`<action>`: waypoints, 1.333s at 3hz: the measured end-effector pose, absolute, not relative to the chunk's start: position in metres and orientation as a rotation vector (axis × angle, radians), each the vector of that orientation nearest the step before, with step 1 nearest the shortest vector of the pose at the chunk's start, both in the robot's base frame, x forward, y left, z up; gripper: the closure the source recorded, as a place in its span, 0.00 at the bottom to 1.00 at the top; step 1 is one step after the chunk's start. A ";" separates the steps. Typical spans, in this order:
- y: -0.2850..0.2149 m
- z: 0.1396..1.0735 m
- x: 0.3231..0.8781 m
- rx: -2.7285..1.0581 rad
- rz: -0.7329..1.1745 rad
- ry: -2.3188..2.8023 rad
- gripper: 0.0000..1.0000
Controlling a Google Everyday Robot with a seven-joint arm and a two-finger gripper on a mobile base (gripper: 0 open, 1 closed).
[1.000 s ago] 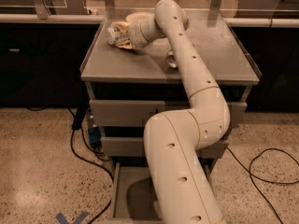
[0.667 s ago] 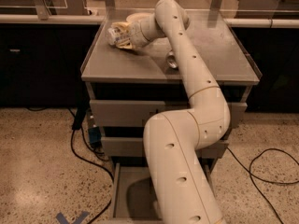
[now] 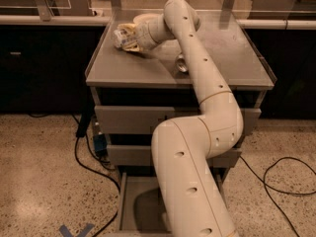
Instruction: Place blue plastic bottle into bottom drawer
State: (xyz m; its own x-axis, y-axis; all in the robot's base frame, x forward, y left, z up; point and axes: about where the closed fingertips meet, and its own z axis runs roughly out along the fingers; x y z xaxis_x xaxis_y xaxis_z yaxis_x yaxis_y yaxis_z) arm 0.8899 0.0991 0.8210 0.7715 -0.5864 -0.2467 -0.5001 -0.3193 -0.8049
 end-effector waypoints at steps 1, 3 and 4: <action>0.099 0.821 0.890 -1.981 -0.110 0.818 0.34; 0.099 0.821 0.890 -1.981 -0.110 0.818 0.00; 0.099 0.823 0.890 -1.981 -0.110 0.818 0.00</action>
Offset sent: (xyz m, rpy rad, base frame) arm 0.0000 0.0000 0.0000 0.0000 0.0000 0.0000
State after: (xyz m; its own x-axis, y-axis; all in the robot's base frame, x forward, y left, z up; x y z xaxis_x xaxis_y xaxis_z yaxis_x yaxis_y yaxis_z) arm 0.8899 0.0993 0.8235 0.7716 -0.5862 -0.2468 -0.5002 -0.3195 -0.8048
